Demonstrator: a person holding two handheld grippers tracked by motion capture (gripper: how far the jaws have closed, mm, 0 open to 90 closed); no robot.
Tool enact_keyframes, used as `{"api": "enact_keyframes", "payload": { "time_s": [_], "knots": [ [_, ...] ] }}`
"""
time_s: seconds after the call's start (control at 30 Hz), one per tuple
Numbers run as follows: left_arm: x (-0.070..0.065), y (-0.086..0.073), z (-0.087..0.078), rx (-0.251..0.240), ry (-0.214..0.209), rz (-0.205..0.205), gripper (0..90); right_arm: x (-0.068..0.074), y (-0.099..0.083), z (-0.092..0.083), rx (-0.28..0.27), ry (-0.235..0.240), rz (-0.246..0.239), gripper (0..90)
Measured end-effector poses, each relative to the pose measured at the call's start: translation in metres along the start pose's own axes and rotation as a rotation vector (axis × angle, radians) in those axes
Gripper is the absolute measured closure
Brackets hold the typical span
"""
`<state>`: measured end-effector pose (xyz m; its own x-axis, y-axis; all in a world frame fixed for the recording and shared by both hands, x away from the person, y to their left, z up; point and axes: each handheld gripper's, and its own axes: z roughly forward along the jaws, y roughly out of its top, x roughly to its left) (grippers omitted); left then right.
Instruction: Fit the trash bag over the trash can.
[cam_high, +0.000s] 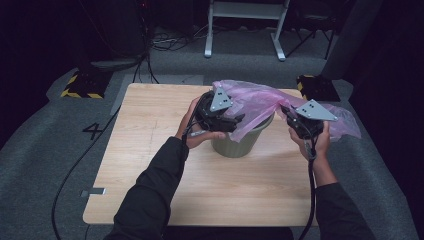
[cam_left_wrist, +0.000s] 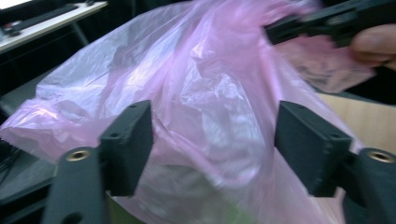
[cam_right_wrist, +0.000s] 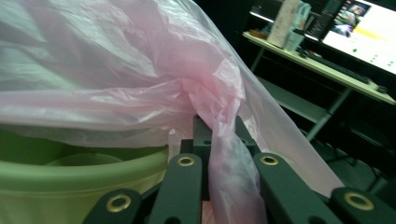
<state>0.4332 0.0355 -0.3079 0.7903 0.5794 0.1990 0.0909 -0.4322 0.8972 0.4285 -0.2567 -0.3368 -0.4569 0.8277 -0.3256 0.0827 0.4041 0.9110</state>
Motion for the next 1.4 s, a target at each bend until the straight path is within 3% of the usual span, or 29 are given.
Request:
{"api": "enact_keyframes", "payload": {
  "time_s": [0.1, 0.17, 0.3, 0.5, 1.0, 1.2, 1.4],
  "knots": [
    [0.004, -0.003, 0.005, 0.019, 0.003, 0.003, 42.3, 0.0, -0.002, -0.003, -0.023, 0.026, 0.013, 86.0],
    [0.008, -0.005, 0.008, 0.011, -0.026, -0.016, 51.4, 0.0, -0.003, -0.005, -0.034, 0.032, 0.015, 86.3],
    [0.012, -0.009, 0.013, 0.047, -0.015, 0.006, 64.3, 0.0, -0.004, -0.011, -0.076, 0.072, 0.028, 86.7],
    [0.016, -0.012, 0.019, 0.095, -0.032, 0.036, 72.5, 0.005, -0.002, -0.017, -0.108, 0.095, 0.013, 86.8],
    [0.024, -0.016, 0.035, 0.188, -0.039, 0.037, 67.6, 0.017, 0.003, -0.019, -0.124, 0.156, -0.044, 87.4],
    [0.019, -0.013, 0.027, 0.144, -0.042, 0.022, 48.6, 0.026, 0.006, -0.015, -0.081, 0.191, -0.092, 87.0],
    [0.011, -0.005, 0.011, 0.095, -0.052, 0.036, 40.5, 0.027, 0.009, -0.013, -0.057, 0.193, -0.111, 87.2]
  ]
}}
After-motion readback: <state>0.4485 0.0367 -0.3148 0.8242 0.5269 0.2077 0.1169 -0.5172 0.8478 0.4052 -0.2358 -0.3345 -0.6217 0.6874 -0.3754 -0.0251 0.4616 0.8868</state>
